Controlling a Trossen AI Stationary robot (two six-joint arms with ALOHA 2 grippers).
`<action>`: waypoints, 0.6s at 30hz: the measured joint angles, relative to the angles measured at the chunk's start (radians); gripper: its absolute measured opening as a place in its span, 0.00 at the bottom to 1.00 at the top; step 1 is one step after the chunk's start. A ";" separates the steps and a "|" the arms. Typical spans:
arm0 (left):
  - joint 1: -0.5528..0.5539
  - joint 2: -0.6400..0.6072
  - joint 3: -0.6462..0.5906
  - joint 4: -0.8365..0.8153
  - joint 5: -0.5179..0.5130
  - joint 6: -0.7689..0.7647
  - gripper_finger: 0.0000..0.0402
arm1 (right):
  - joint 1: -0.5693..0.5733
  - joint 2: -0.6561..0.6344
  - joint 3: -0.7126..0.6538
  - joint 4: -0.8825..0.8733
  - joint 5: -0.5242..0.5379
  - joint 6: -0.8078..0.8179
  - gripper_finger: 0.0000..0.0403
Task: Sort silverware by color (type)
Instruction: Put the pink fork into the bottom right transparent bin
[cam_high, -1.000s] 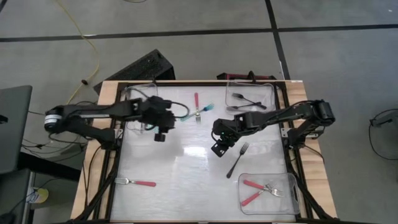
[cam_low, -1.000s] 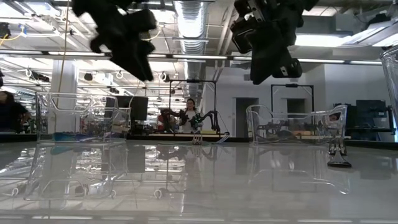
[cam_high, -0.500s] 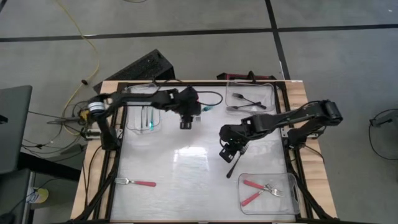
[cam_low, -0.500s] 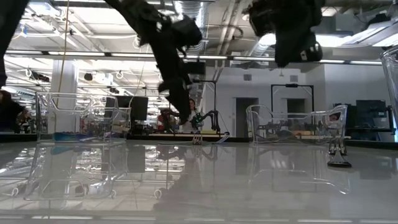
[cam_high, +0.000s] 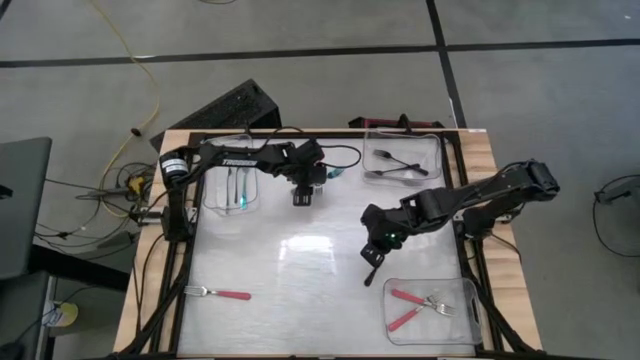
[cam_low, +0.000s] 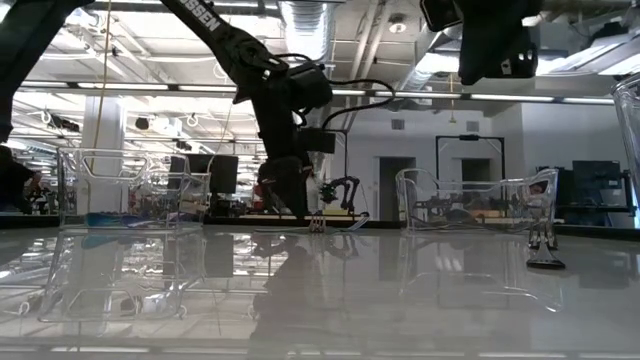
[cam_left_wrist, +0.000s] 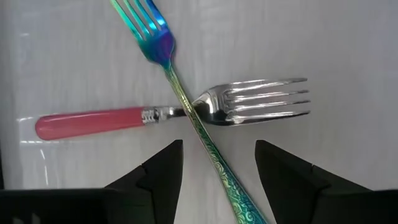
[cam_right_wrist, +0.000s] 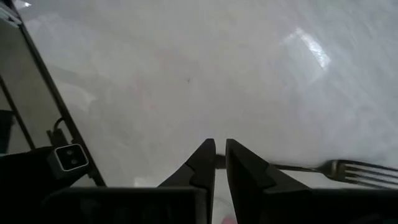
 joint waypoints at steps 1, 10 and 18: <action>0.000 0.000 0.000 0.004 0.000 0.000 0.46 | -0.001 0.000 0.000 -0.001 0.000 -0.005 0.15; -0.063 -0.155 0.078 -0.384 0.123 0.072 0.46 | -0.011 0.000 0.000 -0.010 0.009 -0.045 0.15; -0.379 -0.481 -0.009 -0.573 0.073 0.004 0.39 | -0.087 0.000 0.000 0.056 0.023 -0.225 0.15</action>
